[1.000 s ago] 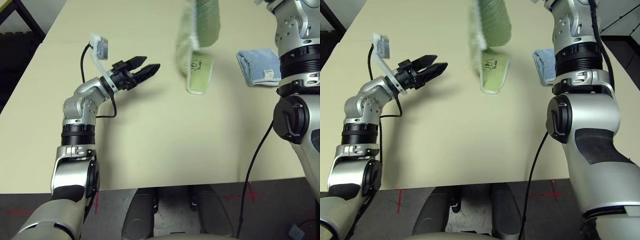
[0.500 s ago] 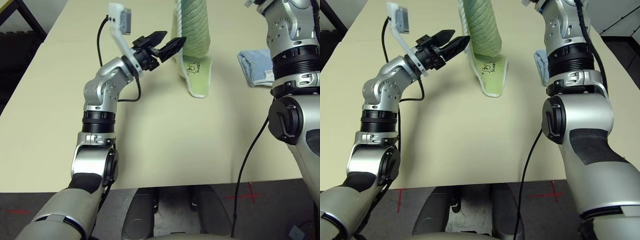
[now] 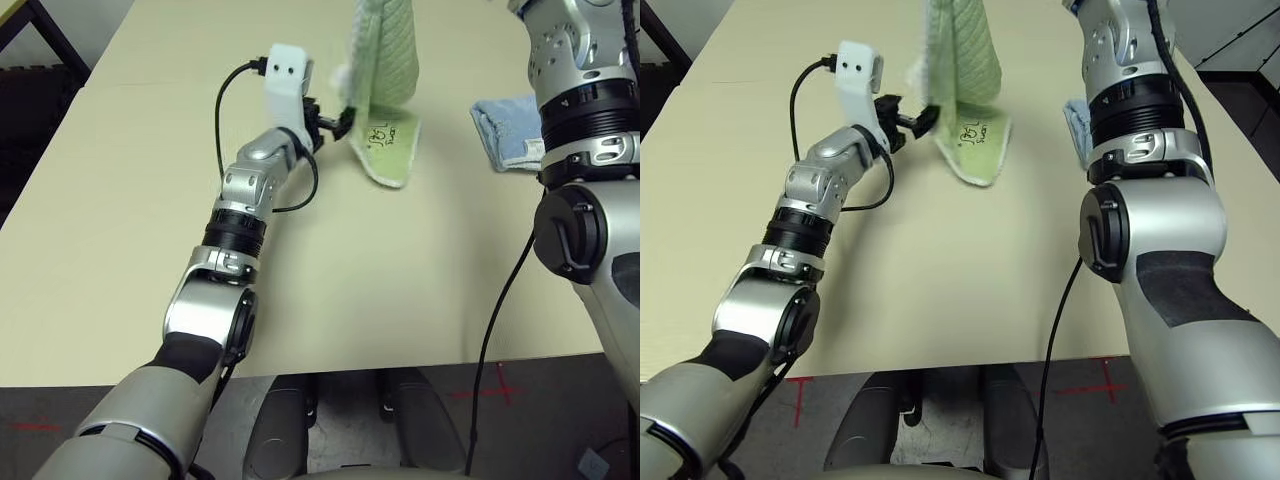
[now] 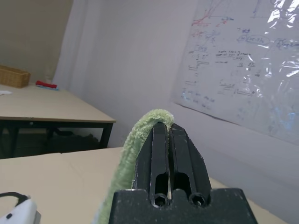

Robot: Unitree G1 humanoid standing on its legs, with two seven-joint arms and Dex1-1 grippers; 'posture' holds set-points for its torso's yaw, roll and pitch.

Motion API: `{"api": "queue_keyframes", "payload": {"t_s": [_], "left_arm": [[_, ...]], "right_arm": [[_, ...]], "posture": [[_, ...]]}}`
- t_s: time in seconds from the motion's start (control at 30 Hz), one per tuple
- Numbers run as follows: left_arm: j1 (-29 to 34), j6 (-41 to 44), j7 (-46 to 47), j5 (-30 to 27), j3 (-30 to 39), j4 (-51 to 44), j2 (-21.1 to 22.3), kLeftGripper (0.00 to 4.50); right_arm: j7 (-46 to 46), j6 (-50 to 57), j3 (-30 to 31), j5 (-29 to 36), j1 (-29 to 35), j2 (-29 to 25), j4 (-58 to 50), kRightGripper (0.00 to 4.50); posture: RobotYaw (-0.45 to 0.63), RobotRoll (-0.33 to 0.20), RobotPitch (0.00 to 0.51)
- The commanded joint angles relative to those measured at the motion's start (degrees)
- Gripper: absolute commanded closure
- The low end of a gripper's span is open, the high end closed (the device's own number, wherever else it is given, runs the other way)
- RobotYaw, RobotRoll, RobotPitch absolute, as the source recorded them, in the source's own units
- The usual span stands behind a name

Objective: Fold the towel and set it aside.

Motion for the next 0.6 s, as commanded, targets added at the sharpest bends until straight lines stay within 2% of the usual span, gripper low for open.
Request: {"api": "queue_keyframes", "payload": {"t_s": [0.03, 0.3, 0.47, 0.6], "left_arm": [[-0.58, -3.49, -1.54, 1.22, 0.93, 4.64, 1.89, 0.0], [2.26, -2.96, -16.75, -1.57, 1.32, 1.87, 3.62, 0.0], [5.06, 4.49, -27.35, -2.81, -0.11, -2.11, 5.86, 0.0], [7.93, 8.87, -28.91, -2.13, -0.6, -5.46, 7.63, 0.0]], "right_arm": [[-0.62, 0.02, -1.69, 1.03, -1.73, -1.74, 0.01, 4.49], [-0.65, -0.32, -1.63, 0.79, -1.74, -2.47, 0.57, 4.49], [-0.72, -1.14, -1.61, 0.56, -2.47, -2.34, 1.91, 4.49], [-0.7, -2.14, -1.71, 0.37, -3.52, -2.77, 3.45, 4.49]], "posture": [[0.0, 0.0, 0.235], [0.01, 0.0, 0.227], [0.02, 0.0, 0.223], [0.02, 0.0, 0.221]]}}
